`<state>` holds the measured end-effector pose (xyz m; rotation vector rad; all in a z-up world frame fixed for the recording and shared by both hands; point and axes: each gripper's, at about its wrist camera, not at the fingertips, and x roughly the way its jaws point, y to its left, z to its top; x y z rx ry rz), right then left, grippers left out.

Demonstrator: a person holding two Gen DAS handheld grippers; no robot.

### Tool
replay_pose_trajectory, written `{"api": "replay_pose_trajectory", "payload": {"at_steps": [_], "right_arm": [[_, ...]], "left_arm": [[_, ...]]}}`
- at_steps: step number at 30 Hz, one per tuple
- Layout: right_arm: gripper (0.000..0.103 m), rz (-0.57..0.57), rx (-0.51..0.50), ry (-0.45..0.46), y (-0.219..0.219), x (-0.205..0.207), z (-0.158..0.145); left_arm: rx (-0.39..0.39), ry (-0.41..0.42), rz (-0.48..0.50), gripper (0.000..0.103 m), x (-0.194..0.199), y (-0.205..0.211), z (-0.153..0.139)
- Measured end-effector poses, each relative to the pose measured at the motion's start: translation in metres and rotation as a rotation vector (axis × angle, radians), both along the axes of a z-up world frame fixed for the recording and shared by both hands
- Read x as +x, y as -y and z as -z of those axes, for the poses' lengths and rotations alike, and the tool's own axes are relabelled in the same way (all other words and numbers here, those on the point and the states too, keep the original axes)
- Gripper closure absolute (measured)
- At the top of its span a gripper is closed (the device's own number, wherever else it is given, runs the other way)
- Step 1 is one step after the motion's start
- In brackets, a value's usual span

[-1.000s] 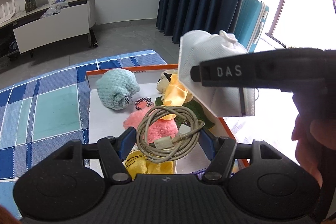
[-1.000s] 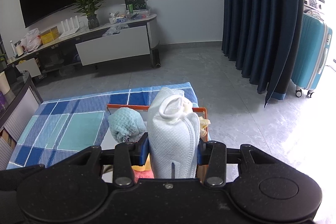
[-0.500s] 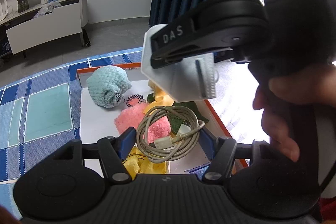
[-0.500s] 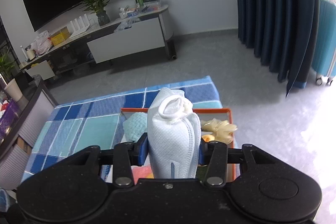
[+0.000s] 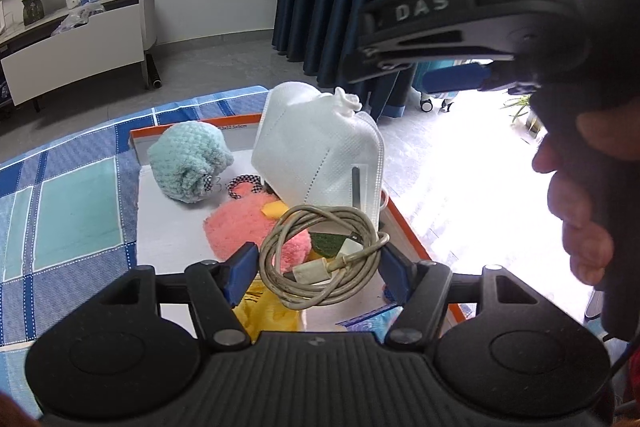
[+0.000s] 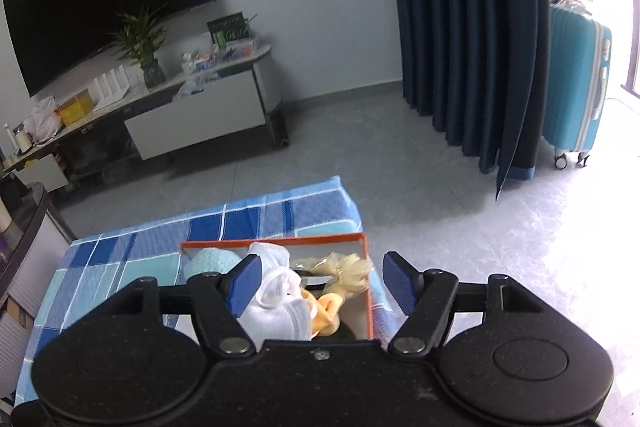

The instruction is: Organize soft objects

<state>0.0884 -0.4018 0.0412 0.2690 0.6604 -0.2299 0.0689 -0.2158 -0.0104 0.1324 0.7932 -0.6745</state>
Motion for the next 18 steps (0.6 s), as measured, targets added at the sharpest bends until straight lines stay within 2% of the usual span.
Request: {"api": "replay_pose_trajectory", "payload": {"at_steps": [1, 2, 3, 8, 13, 18], "right_arm": [[0.023, 0.007, -0.013, 0.007, 0.001, -0.005, -0.002], [0.023, 0.008, -0.028, 0.011, 0.000, -0.009, -0.004], [0.023, 0.009, -0.043, 0.015, -0.001, -0.014, -0.005], [0.023, 0.018, -0.080, 0.028, -0.003, -0.034, -0.009], [0.023, 0.020, -0.109, 0.021, -0.008, -0.052, -0.007], [0.023, 0.038, -0.089, 0.027, -0.008, -0.074, -0.007]], "left_arm": [[-0.009, 0.004, 0.005, 0.033, -0.001, 0.001, 0.000], [-0.018, 0.005, 0.008, 0.022, -0.001, 0.001, -0.001], [-0.024, 0.011, 0.006, 0.018, -0.002, 0.001, -0.002], [-0.016, 0.031, -0.022, 0.011, -0.005, -0.002, -0.008], [0.003, 0.040, -0.081, 0.009, -0.010, -0.012, -0.015], [0.017, 0.054, -0.147, 0.004, -0.016, -0.024, -0.023]]}}
